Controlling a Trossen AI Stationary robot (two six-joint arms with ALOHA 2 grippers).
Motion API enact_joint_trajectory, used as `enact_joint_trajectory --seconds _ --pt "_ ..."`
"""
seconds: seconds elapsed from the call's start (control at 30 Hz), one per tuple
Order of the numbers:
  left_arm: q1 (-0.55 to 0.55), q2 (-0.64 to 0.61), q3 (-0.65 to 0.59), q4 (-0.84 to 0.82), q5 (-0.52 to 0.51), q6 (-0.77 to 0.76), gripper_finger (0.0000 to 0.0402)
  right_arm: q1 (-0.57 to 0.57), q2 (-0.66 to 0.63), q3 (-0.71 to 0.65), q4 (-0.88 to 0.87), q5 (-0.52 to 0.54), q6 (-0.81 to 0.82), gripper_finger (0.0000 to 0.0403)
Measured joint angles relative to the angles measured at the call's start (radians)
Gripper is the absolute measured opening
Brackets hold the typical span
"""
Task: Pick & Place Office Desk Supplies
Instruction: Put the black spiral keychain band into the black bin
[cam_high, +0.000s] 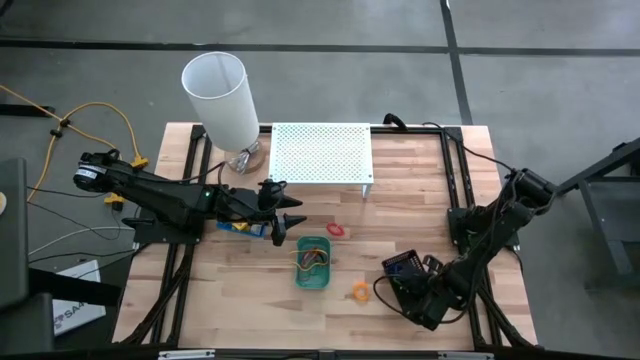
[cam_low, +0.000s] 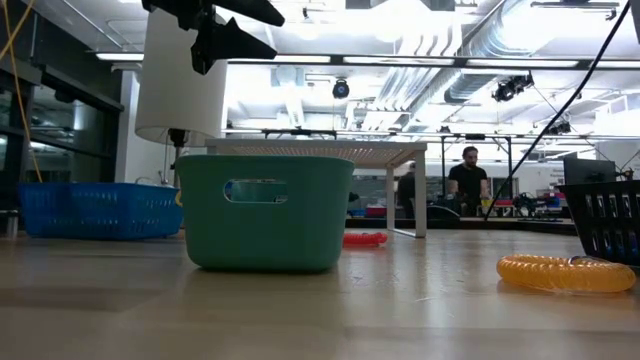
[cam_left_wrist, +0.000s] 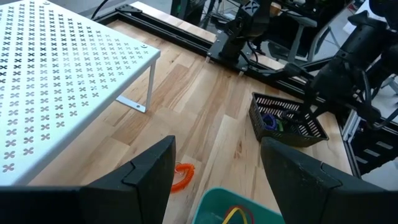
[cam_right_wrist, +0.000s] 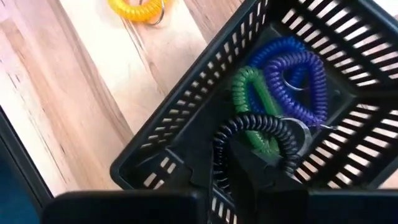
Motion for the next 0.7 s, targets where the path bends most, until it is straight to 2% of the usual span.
enact_joint_trajectory --seconds 0.7 --pt "0.0 0.0 0.0 0.003 0.0 0.0 0.023 0.0 0.0 0.0 -0.001 0.0 0.024 0.0025"
